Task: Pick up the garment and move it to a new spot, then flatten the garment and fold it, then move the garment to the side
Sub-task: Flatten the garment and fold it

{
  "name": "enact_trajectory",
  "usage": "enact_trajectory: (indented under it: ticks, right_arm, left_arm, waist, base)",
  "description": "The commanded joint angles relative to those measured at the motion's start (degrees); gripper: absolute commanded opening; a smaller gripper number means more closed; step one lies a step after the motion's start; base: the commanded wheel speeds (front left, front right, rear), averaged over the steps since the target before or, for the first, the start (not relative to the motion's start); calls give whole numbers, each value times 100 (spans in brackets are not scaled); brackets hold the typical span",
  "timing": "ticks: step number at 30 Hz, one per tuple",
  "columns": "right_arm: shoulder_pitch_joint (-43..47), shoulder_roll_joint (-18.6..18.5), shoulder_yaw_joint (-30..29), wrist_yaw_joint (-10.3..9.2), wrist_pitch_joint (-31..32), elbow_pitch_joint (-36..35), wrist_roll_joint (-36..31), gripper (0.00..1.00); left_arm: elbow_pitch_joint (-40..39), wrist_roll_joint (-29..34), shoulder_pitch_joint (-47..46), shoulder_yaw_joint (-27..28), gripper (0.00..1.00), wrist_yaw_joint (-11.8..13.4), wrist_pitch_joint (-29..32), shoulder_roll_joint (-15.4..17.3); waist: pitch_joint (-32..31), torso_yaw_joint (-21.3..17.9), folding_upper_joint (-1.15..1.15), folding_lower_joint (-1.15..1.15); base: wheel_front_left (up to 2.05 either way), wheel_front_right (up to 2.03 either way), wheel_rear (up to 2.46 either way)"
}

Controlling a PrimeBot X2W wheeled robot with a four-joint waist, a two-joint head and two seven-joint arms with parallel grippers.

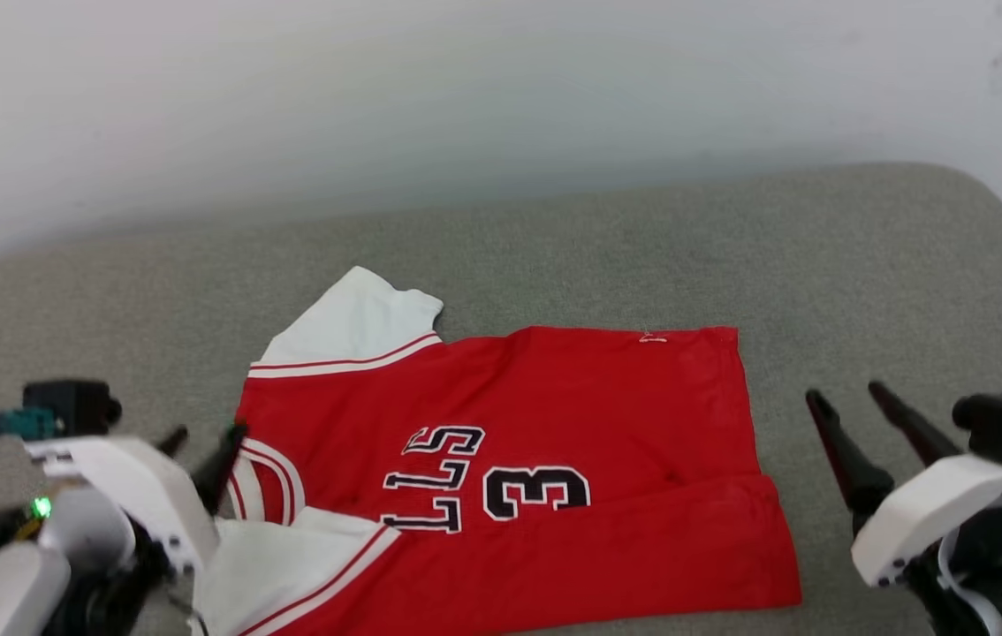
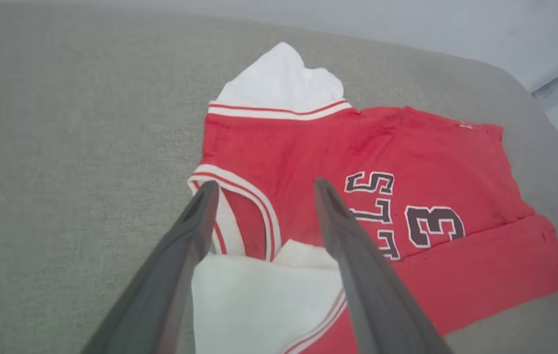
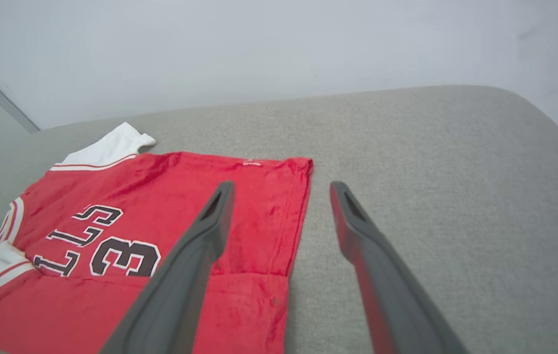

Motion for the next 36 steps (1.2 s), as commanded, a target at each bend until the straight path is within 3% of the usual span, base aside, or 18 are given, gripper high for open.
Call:
enact_trajectory:
  ticks: [1, 8, 19, 27, 36]
  right_arm:
    - [-111, 62, -34, -2, -128, -92, -79, 100]
    - [-572, 292, -27, -2, -673, -610, -284, 100]
    - [-1098, 454, 75, -2, -896, -925, -379, 100]
    - [-1243, 584, 220, -2, -1029, -731, -278, 100]
    - [-1293, 665, 244, -2, -1209, -526, -152, 100]
  left_arm:
    - [10, 129, -246, 50, 100, 42, -115, -38]
    - [229, 603, -1381, 133, 100, 162, -389, -123]
    - [1219, 739, -3289, 196, 100, -104, -14, -73]
    - [1907, 458, -4411, -61, 100, -488, 1485, 210]
    - [1993, 112, -4681, -343, 100, -258, 3403, 656]
  waist:
    - [292, -113, 0, 0]
    - [1186, -395, 0, 0]
    - [2238, -743, 0, 0]
    - [2598, -1115, 0, 0]
    - [2856, -1431, 0, 0]
  base:
    - [0, 0, 0]
    - [0, 0, 0]
    - [0, 0, 0]
    - [0, 0, 0]
    - [0, 0, 0]
